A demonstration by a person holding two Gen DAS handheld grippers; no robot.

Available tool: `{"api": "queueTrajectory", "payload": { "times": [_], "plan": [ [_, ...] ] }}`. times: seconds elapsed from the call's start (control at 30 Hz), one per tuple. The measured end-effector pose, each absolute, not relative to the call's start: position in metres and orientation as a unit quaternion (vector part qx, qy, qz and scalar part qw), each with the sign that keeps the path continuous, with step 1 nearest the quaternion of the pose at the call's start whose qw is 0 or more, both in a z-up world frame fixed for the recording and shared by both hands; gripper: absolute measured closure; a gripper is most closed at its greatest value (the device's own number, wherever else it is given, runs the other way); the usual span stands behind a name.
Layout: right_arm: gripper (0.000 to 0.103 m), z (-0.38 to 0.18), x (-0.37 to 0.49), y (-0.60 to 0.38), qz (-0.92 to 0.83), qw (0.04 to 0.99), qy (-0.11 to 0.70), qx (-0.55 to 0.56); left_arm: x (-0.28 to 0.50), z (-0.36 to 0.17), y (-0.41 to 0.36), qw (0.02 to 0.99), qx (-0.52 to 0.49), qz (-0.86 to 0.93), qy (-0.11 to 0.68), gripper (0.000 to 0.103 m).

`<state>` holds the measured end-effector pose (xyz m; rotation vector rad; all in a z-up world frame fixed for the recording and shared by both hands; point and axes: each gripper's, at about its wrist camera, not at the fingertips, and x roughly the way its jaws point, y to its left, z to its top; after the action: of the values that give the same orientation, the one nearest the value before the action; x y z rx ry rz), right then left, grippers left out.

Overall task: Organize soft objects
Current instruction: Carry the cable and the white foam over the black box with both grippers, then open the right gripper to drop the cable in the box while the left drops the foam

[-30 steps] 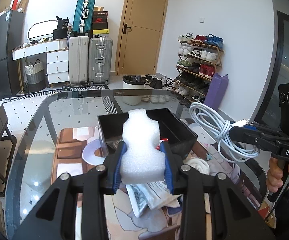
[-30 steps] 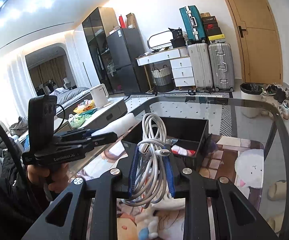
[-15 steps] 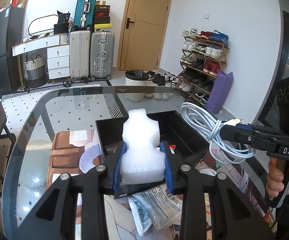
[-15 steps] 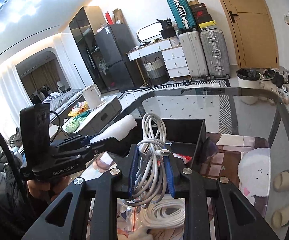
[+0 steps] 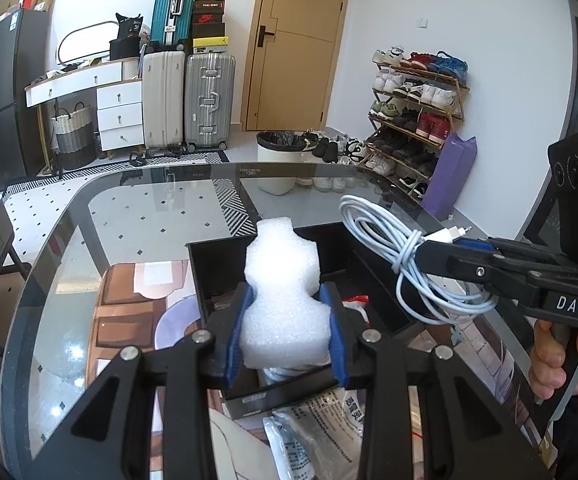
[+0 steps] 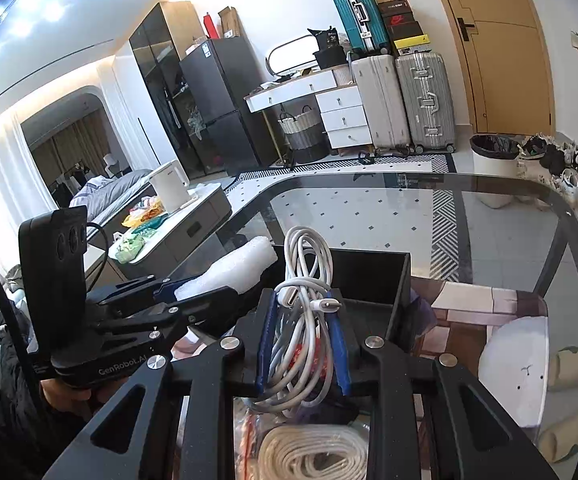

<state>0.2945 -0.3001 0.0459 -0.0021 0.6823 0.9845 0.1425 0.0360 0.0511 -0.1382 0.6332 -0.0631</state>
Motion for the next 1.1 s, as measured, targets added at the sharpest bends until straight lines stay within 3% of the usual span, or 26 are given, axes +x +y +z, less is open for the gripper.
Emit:
{"api": "queueTrajectory", "payload": {
  "times": [1.1],
  "plan": [
    [0.078,0.024,0.321,-0.278,0.456,0.809,0.366,-0.066,0.16,0.027,0.02,0.93,-0.034,-0.058,0.361,0.069]
  ]
}}
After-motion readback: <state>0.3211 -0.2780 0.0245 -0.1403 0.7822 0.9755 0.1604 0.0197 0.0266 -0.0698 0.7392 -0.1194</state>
